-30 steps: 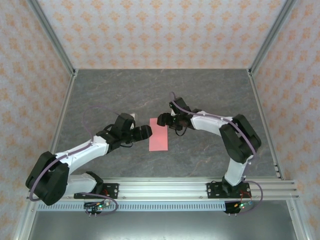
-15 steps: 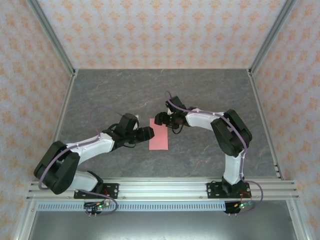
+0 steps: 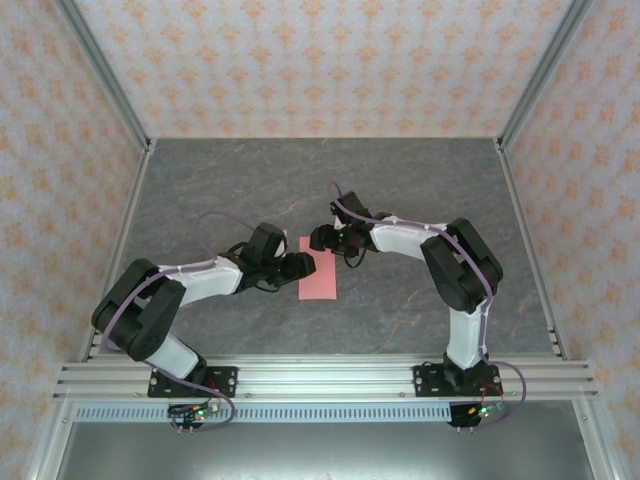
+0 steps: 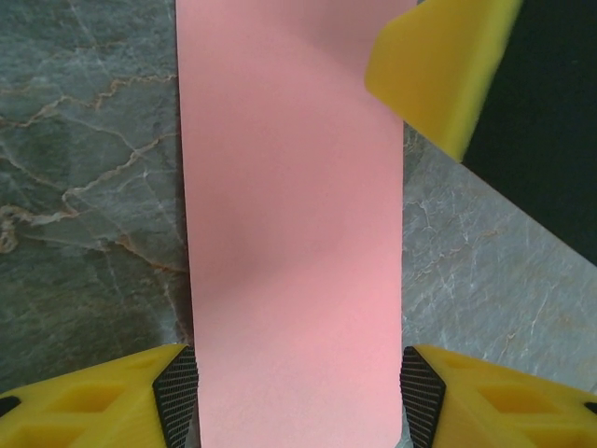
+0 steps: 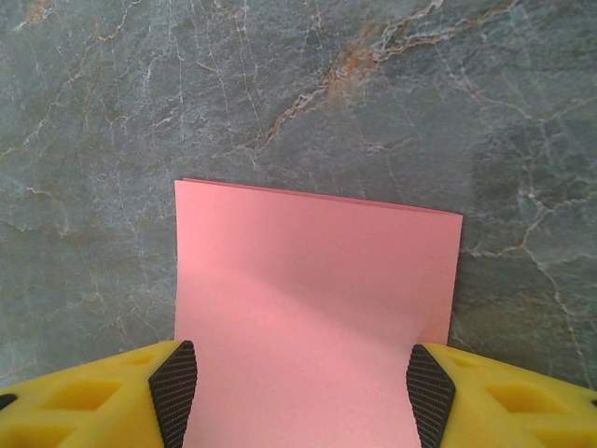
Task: Fold a paper plane with a square sheet of paper (fold left side to right side)
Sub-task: Third fold the triangle at the center of the table.
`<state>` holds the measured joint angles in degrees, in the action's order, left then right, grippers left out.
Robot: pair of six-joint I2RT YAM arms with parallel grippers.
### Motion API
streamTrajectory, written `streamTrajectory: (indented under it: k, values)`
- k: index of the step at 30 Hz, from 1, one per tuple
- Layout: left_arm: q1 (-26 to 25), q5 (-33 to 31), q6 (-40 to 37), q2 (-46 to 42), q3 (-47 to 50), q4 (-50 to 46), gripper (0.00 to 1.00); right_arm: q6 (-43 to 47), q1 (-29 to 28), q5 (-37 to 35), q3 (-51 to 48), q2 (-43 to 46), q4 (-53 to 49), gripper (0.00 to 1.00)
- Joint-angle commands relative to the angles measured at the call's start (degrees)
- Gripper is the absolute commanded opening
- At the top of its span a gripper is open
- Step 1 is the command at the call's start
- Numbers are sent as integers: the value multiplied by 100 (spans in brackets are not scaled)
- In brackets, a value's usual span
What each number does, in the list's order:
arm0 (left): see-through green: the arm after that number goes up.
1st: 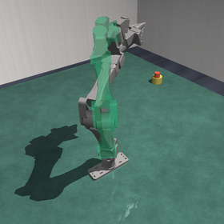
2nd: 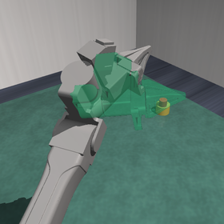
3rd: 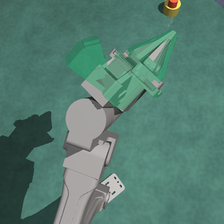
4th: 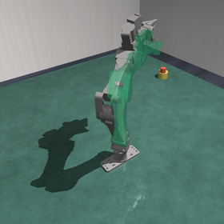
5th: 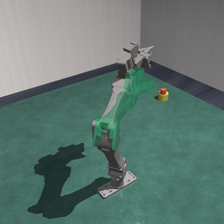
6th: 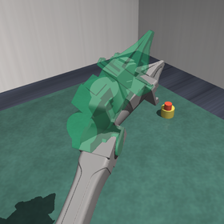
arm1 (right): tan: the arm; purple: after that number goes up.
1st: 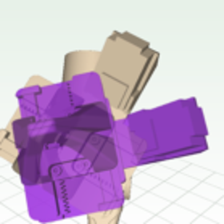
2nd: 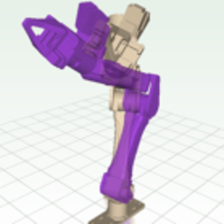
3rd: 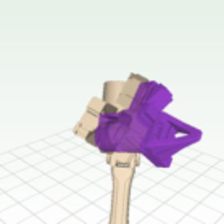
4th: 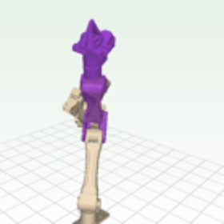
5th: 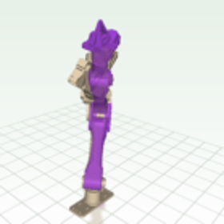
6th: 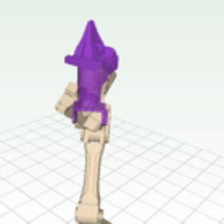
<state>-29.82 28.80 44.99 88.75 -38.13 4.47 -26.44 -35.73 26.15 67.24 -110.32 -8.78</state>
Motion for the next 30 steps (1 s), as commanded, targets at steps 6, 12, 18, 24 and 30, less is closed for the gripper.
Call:
streamTrajectory:
  k: [6, 12, 18, 24, 30]
  values:
    - [47, 10, 40, 159, -159, 63, 62, 84, -5, -162, -49, -51, -299, 65]
    - [42, 158, 52, 288, -197, 143, 60, 56, -5, -129, -63, -48, -264, 65]
    - [47, 167, 97, 334, -197, 153, 50, 42, -5, -95, -70, -31, -234, 65]
    - [47, 93, 87, 257, -162, 85, 37, 70, -5, -127, -77, -11, -239, 64]
    - [42, 31, 79, 179, -168, -19, 22, 165, -5, -223, -96, 80, -261, 65]
